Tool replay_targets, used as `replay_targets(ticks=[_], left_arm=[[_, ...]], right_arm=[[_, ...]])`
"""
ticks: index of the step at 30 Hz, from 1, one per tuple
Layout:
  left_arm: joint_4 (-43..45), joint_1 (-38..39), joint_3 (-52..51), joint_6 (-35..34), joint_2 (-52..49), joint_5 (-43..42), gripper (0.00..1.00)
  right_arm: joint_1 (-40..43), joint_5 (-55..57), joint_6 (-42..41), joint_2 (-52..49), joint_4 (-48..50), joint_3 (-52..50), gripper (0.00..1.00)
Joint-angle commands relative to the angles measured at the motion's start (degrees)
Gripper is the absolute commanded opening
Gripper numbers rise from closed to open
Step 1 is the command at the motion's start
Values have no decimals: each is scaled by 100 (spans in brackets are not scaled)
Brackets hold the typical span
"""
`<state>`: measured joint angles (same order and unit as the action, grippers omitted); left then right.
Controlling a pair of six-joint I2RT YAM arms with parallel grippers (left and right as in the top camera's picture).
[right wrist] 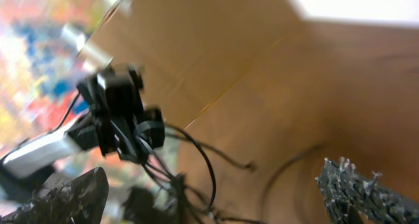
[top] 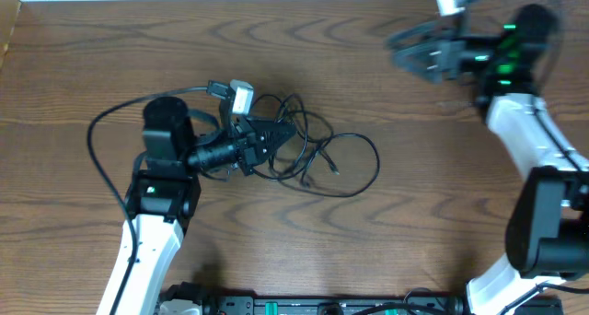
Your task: Untangle cables
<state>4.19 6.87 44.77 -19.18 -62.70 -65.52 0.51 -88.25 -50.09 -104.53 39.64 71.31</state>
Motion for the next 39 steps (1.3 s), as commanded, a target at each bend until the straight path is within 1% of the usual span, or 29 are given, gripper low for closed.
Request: replay_targets(ticks=[1,6,10,18,22,28,31,36,39], left_arm=[[284,9,136,-271,337,-855,7],[225,-133,133,-256,387,-857,8],[210,-280,136,-258,387,-872,7],[212,-306,133,-258,387,-868,7],[212,-306,136,-258,387,-868,8],[208,-306,133,-258,387,-868,7],[166,-306,133,-260,387,-868,7],[59,-306,133,-258,387,-868,7],[61,-306,133,-258,387,-868,7]], right_arm=[[-654,-129,-63,26,-22,50,99],[-1475,-129,-63,28,-20,-59,99],[-1681,-131,-2,28,-17,-284,99],[-1670,-129,466,28,-15,-1176,99],[-1663,-129,496,26,-11,-1526,99],[-1633,-129,470,28,42,-1626,99],[-1370,-129,457,28,149,-1626,99],[-817,-129,1150,28,387,-1633,99],[-846,-129,1182,28,387,-1714,99]])
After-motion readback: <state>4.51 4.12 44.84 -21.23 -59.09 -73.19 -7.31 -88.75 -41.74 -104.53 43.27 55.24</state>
